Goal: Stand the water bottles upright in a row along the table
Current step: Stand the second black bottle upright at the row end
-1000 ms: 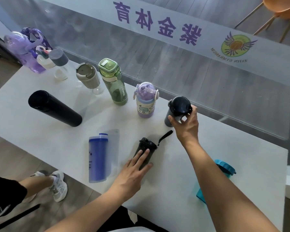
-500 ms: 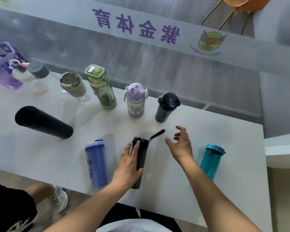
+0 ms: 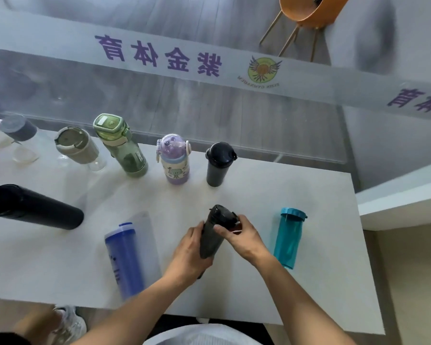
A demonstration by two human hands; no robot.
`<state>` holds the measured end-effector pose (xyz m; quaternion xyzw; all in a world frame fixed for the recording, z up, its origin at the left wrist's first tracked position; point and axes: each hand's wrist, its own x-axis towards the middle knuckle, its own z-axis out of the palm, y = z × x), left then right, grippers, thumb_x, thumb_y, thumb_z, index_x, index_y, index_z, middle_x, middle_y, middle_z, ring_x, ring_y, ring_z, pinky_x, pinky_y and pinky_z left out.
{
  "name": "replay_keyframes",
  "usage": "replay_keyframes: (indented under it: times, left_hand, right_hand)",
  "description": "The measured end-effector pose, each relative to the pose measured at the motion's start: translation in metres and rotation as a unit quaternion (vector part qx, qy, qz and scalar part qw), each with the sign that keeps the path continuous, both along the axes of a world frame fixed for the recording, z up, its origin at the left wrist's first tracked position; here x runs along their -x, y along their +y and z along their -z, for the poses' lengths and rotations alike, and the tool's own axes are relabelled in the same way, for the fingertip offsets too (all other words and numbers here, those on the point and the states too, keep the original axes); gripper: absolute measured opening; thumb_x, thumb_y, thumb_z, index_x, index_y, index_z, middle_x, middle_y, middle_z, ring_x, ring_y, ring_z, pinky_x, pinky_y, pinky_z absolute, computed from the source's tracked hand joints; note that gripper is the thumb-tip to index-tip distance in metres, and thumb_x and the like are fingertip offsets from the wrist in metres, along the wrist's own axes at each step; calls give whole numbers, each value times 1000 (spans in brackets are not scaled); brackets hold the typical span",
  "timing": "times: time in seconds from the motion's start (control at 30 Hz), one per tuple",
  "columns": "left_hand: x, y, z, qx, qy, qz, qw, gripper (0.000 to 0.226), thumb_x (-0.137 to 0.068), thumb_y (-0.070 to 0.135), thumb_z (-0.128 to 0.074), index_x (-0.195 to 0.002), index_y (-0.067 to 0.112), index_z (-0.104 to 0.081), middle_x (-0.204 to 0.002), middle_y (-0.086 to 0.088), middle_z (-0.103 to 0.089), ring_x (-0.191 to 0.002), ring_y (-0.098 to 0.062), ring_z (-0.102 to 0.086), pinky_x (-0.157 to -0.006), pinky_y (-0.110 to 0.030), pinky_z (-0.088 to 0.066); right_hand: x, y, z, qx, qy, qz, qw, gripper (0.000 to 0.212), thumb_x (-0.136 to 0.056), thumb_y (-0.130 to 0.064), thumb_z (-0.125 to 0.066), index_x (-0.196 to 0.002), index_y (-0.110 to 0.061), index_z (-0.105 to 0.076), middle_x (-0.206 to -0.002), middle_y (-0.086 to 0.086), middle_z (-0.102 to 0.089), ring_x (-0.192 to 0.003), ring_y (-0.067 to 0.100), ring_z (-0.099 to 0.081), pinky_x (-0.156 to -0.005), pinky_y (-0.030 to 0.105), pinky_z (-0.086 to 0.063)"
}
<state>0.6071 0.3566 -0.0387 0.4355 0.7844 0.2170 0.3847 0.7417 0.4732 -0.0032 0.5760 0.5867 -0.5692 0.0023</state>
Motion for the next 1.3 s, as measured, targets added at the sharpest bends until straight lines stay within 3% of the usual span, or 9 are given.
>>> replay_keyframes:
  times: [0.33, 0.43, 0.53, 0.67, 0.83, 0.93, 1.1, 1.2, 1.3]
  left_hand:
    - [-17, 34, -21, -59, 49, 68, 995, 90, -75, 27, -72, -151, 26, -23, -149, 5, -39, -131, -21, -41, -106, -29, -37]
    - [2, 54, -44, -121, 157, 80, 977, 78, -77, 32, -63, -148, 24, -32, -151, 1, -38, -131, -26, -39, -108, -38, -36]
    - [43, 85, -70, -227, 300, -27, 926, 63, -73, 19, -63, -136, 17, -49, -141, -10, -48, -125, -34, -46, -105, -44, -39]
    - [100, 123, -96, -157, 418, -68, 892, 79, -70, 29, -72, -143, 27, -41, -151, -14, -34, -137, -39, -32, -103, -50, -36]
    - [127, 147, -86, -18, 303, -39, 952, 72, -81, 25, -70, -144, 37, -37, -150, -12, -29, -135, -42, -27, -96, -53, -46]
    - [132, 149, -80, -28, 301, -44, 952, 67, -79, 12, -70, -136, 36, -43, -138, -10, -35, -123, -39, -35, -84, -49, -51]
    - [134, 153, -77, -45, 293, -52, 954, 67, -78, 6, -69, -132, 36, -43, -138, -10, -33, -123, -38, -33, -86, -52, -51]
    - [135, 153, -78, -22, 300, -42, 953, 71, -77, 17, -71, -137, 36, -39, -145, -12, -29, -127, -41, -32, -90, -53, -49]
    - [126, 153, -86, -41, 368, -30, 928, 92, -68, 36, -75, -147, 39, -28, -156, -16, -20, -140, -45, -21, -108, -55, -31]
  right_hand:
    - [-27, 38, -20, -52, 23, 10, 998, 75, -65, -55, -86, -126, -27, -52, -117, -8, -63, -112, 15, -61, -100, 36, -54]
    - [-30, 48, -27, -99, 15, 8, 995, 75, -73, -39, -87, -134, -22, -46, -120, -7, -56, -112, 13, -54, -97, 25, -45]
    - [-31, 58, -26, -138, 33, 19, 990, 79, -73, -34, -89, -136, -22, -43, -125, -5, -57, -113, 14, -54, -97, 24, -44]
    - [-28, 72, -22, -187, 38, 34, 981, 79, -70, -32, -90, -133, -22, -45, -123, 0, -61, -111, 20, -60, -95, 27, -48]
    - [-22, 85, -23, -213, 44, 33, 976, 74, -70, -22, -91, -128, -20, -46, -119, 1, -60, -104, 19, -59, -89, 24, -44]
    - [-22, 88, -20, -221, 46, 36, 974, 72, -69, -22, -91, -127, -20, -47, -117, 1, -61, -103, 21, -60, -89, 25, -45]
    - [-21, 94, -17, -235, 45, 42, 970, 74, -68, -22, -91, -128, -20, -47, -118, 2, -61, -106, 21, -60, -92, 26, -46]
    - [-20, 100, -18, -244, 48, 50, 967, 75, -68, -22, -90, -128, -21, -46, -118, 2, -60, -107, 22, -60, -93, 27, -47]
    - [-21, 108, -19, -244, 56, 56, 967, 74, -69, -24, -89, -128, -25, -45, -119, 1, -59, -108, 22, -60, -97, 31, -50]
